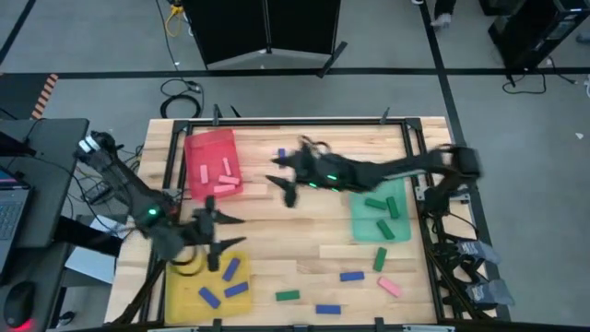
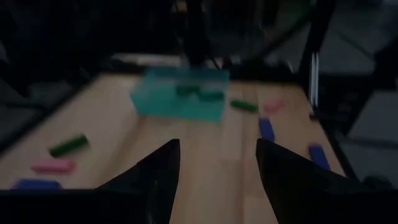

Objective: Sort blocks
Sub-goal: Put the green block into the blue bin

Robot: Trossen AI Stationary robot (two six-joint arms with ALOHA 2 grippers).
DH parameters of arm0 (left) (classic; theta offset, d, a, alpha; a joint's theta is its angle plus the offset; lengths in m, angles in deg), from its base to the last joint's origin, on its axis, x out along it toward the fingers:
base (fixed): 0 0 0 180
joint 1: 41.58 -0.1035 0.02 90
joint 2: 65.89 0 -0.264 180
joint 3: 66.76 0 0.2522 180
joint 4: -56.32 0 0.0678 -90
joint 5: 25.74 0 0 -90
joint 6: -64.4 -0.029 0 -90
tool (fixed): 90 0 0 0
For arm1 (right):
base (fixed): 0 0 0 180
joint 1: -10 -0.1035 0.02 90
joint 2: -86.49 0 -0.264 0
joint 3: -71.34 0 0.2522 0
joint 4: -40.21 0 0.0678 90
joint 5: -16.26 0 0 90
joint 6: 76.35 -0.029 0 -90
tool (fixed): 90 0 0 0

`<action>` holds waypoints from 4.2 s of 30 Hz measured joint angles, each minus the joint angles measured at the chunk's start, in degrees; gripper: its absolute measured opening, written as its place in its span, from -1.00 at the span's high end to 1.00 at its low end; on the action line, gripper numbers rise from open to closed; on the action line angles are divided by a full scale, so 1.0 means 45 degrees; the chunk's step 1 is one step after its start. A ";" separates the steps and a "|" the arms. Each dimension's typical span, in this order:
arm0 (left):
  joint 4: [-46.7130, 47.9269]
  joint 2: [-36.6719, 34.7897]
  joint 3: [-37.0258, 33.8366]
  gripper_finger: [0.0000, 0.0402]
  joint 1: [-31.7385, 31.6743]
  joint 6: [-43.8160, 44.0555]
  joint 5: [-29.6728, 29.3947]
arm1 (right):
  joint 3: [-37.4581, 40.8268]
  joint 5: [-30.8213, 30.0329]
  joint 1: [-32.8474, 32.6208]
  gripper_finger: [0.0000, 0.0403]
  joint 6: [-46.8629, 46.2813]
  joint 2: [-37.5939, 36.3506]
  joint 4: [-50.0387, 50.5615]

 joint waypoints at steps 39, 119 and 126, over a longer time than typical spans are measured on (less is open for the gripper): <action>0.4895 1.4617 1.0443 -0.36 -0.2412 0.1787 1.0252 | 0.6169 -0.7297 -0.7192 -0.26 -0.0148 -0.7459 -0.0112; 0.0124 1.2845 0.8179 -0.45 -0.8244 -0.2598 1.0019 | 0.6154 -1.0844 -1.1548 -0.23 0.3761 -0.7022 -0.4011; -0.0436 1.3801 0.8106 -0.72 -0.7788 -0.2602 0.9316 | 0.6154 -1.0961 -1.1543 -0.23 0.3520 -0.7022 -0.3894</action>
